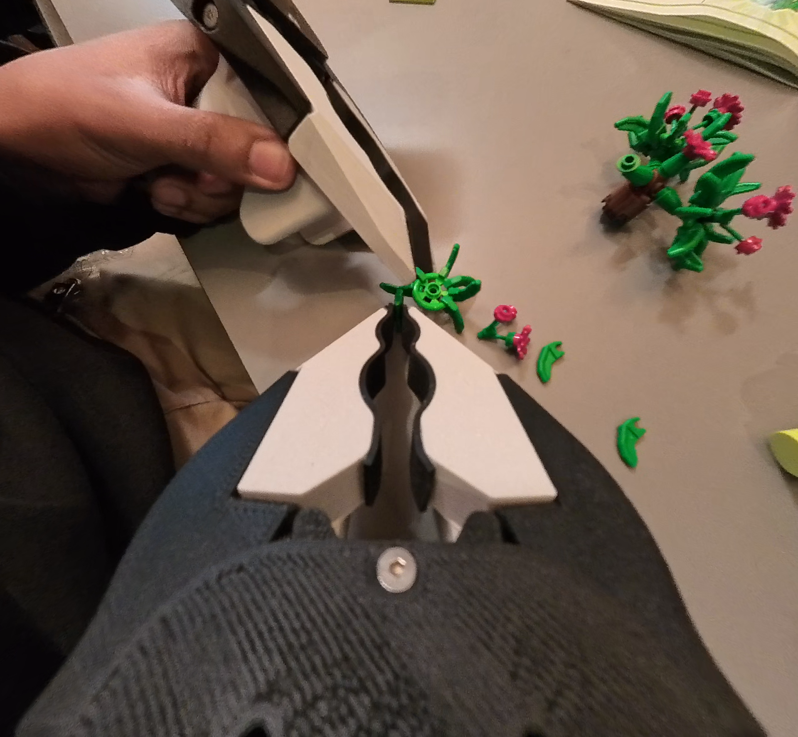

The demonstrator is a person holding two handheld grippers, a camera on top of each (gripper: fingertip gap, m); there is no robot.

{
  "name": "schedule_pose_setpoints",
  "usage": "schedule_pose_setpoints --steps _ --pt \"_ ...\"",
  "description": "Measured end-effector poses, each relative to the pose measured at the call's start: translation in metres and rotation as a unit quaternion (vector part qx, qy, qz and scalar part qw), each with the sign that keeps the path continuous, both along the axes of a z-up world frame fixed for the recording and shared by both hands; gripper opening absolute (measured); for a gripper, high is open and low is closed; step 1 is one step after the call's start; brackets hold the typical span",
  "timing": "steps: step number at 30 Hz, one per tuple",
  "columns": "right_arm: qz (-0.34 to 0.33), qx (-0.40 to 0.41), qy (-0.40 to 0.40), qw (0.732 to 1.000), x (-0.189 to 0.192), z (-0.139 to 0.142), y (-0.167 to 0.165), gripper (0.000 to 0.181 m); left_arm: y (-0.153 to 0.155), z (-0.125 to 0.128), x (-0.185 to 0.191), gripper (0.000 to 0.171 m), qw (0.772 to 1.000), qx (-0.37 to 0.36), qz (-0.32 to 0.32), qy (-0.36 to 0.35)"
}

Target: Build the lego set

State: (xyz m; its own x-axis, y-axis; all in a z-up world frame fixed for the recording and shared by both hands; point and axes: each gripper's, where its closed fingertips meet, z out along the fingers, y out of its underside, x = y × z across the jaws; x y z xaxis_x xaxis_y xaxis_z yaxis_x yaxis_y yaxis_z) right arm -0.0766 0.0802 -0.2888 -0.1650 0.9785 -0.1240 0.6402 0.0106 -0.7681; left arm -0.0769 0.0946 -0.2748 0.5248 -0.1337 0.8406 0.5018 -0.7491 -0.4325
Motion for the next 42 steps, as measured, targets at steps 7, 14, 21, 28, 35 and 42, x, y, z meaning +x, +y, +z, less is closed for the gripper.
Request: schedule_pose_setpoints --steps 7,14,21,28,35,42 --pt "-0.024 -0.005 0.012 1.000 0.007 0.007 0.017 0.000 0.001 -0.001 -0.002 0.020 1.000 -0.010 0.001 -0.008" --pt "-0.032 0.007 -0.002 0.999 0.007 -0.001 0.020 0.001 0.006 -0.006 0.004 0.011 0.999 -0.031 -0.025 -0.018" --pt "-0.034 0.007 -0.002 0.999 0.007 0.000 0.021 0.001 0.007 -0.005 0.004 0.013 0.999 -0.032 -0.028 -0.032" --pt "-0.032 0.015 0.015 0.999 0.005 0.005 0.020 0.001 0.009 0.002 0.000 0.005 0.999 -0.013 -0.015 -0.051" --pt "-0.031 0.034 0.031 0.998 0.003 0.009 0.018 0.001 0.011 0.008 -0.007 0.003 0.999 0.015 0.009 -0.038" --pt "-0.029 0.063 0.101 0.993 -0.002 0.031 0.014 0.000 0.008 0.039 0.003 0.004 0.988 0.080 0.015 -0.134"
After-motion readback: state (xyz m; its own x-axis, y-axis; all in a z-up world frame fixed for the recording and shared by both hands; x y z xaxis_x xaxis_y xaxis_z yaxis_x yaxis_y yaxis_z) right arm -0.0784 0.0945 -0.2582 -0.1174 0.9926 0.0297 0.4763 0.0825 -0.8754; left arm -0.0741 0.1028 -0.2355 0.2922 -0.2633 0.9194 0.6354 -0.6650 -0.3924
